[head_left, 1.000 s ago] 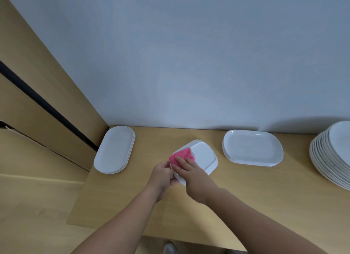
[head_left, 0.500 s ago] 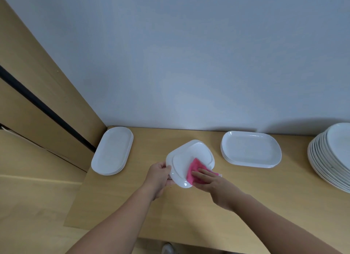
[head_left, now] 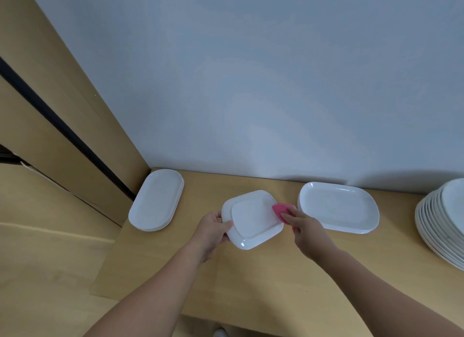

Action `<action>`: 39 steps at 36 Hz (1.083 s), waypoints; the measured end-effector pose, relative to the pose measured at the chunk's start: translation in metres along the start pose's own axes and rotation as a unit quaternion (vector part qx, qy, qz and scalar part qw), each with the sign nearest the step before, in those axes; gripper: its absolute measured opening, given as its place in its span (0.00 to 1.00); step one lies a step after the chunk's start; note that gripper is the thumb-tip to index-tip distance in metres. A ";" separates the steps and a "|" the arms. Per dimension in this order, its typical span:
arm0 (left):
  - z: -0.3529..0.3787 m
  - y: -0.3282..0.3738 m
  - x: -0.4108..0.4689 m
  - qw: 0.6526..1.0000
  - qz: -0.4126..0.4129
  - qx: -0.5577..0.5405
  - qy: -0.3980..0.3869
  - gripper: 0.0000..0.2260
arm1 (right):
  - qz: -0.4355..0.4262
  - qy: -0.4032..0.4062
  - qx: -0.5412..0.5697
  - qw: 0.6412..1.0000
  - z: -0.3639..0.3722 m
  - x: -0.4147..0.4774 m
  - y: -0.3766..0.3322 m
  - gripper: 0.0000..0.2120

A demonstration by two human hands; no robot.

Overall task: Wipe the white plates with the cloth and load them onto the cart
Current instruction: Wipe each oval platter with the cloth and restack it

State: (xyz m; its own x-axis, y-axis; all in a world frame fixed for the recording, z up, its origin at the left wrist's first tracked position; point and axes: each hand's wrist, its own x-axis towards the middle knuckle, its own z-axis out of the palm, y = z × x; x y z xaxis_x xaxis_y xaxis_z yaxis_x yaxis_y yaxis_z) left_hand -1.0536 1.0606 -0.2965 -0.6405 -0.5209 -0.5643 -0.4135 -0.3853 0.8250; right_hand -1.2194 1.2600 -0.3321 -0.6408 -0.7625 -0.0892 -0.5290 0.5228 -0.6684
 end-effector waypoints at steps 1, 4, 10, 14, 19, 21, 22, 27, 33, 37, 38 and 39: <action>-0.002 0.002 -0.002 1.000 0.008 0.002 -0.001 0.08 | -0.004 0.013 0.016 1.000 -0.002 0.000 -0.005 0.26; -0.011 0.008 -0.008 0.999 0.032 -0.004 0.003 0.09 | -0.023 0.045 0.063 0.997 -0.009 0.003 -0.020 0.27; -0.048 0.028 -0.022 0.992 0.113 0.028 0.058 0.09 | -0.014 0.055 0.101 0.993 -0.019 0.012 -0.038 0.24; -0.079 0.037 -0.032 0.980 0.154 0.063 0.106 0.07 | -0.015 0.058 0.111 0.992 -0.019 0.018 -0.053 0.24; -0.109 0.043 -0.042 0.971 0.174 0.078 0.146 0.08 | -0.034 0.048 0.119 0.991 -0.013 0.026 -0.083 0.23; -0.118 0.043 -0.047 0.964 0.187 0.094 0.164 0.09 | -0.040 0.039 0.119 0.991 -0.009 0.030 -0.097 0.24; -0.122 0.044 -0.048 0.959 0.197 0.102 0.175 0.10 | -0.041 0.036 0.114 0.992 -0.007 0.032 -0.102 0.24; -0.145 0.043 -0.055 0.937 0.235 0.162 0.202 0.12 | -0.050 0.028 0.077 0.995 0.002 0.040 -0.127 0.24; -0.176 0.032 -0.043 0.871 0.250 0.342 0.248 0.10 | -0.058 0.025 0.076 0.995 0.018 0.039 -0.148 0.23; -0.192 0.020 -0.034 0.842 0.234 0.422 0.241 0.15 | -0.033 0.032 0.090 0.995 0.026 0.034 -0.156 0.22; -0.194 0.018 -0.032 0.838 0.232 0.433 0.237 0.15 | -0.029 0.033 0.090 0.995 0.028 0.033 -0.157 0.22; -0.196 0.016 -0.031 0.837 0.231 0.439 0.229 0.14 | -0.028 0.035 0.087 0.995 0.029 0.031 -0.159 0.23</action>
State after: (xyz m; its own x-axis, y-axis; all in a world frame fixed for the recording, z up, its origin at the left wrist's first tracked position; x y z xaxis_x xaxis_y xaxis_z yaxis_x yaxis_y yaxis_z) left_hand -0.9137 0.9208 -0.2719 -0.6317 -0.7744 0.0350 -0.6349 0.5427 0.5499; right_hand -1.1393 1.1419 -0.2505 -0.6535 -0.7570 -0.0014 -0.4636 0.4016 -0.7898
